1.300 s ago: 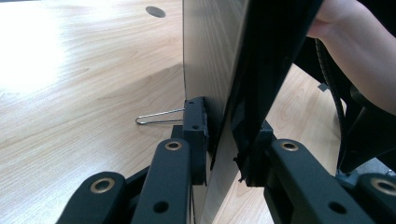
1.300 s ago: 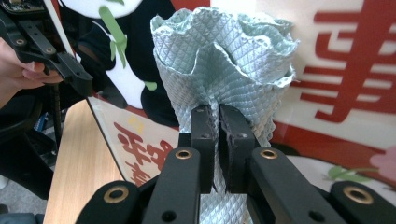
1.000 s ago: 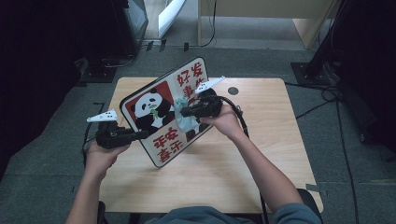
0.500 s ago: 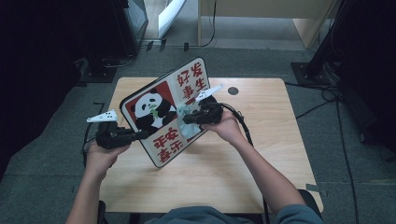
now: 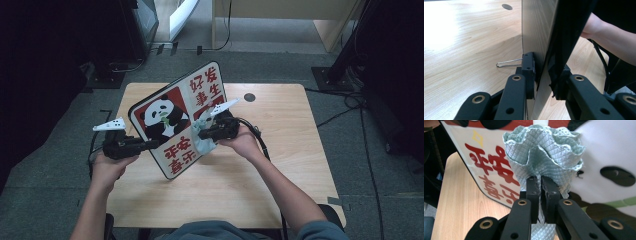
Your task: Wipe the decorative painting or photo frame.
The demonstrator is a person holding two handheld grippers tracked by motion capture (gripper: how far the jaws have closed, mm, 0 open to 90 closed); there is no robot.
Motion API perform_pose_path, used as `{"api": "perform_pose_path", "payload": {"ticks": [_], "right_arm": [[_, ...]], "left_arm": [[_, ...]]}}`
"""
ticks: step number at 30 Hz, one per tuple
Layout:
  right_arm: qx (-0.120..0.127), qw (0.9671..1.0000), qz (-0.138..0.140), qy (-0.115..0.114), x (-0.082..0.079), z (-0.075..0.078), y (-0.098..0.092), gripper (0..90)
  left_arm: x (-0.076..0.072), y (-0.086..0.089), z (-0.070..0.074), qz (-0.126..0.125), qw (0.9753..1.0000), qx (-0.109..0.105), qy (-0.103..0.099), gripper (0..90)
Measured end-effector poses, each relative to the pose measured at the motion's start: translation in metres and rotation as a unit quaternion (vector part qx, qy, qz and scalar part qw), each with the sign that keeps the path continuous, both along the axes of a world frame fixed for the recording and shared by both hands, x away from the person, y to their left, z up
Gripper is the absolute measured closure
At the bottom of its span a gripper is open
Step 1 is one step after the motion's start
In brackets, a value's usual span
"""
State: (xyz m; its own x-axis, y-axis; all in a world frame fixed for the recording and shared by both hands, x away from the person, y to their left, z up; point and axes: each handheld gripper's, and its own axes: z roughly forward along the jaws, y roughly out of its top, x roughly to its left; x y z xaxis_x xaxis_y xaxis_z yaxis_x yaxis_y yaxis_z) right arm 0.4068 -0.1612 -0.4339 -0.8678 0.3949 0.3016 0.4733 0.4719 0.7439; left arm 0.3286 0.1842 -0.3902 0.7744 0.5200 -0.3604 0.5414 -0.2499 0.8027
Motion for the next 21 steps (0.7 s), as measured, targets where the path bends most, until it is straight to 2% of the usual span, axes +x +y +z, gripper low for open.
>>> {"api": "perform_pose_path", "payload": {"ticks": [4,9,13,21], "right_arm": [[-0.006,1.0000,0.000,0.008,-0.001,-0.005,0.000,85.8],[-0.006,1.0000,0.000,0.005,-0.002,-0.014,-0.002,85.7],[-0.016,0.9999,0.001,0.005,-0.004,-0.019,-0.002,85.8],[-0.025,0.9996,-0.001,0.015,-0.006,-0.027,-0.002,85.9]], "left_arm": [[0.000,0.000,0.000,-0.002,1.0000,0.000,0.000,76.0],[0.000,0.000,0.000,-0.003,1.0000,0.000,0.000,75.9],[0.001,0.000,0.000,-0.004,1.0000,0.000,0.001,75.8],[0.001,0.000,0.000,-0.004,1.0000,0.001,0.001,75.8]]}}
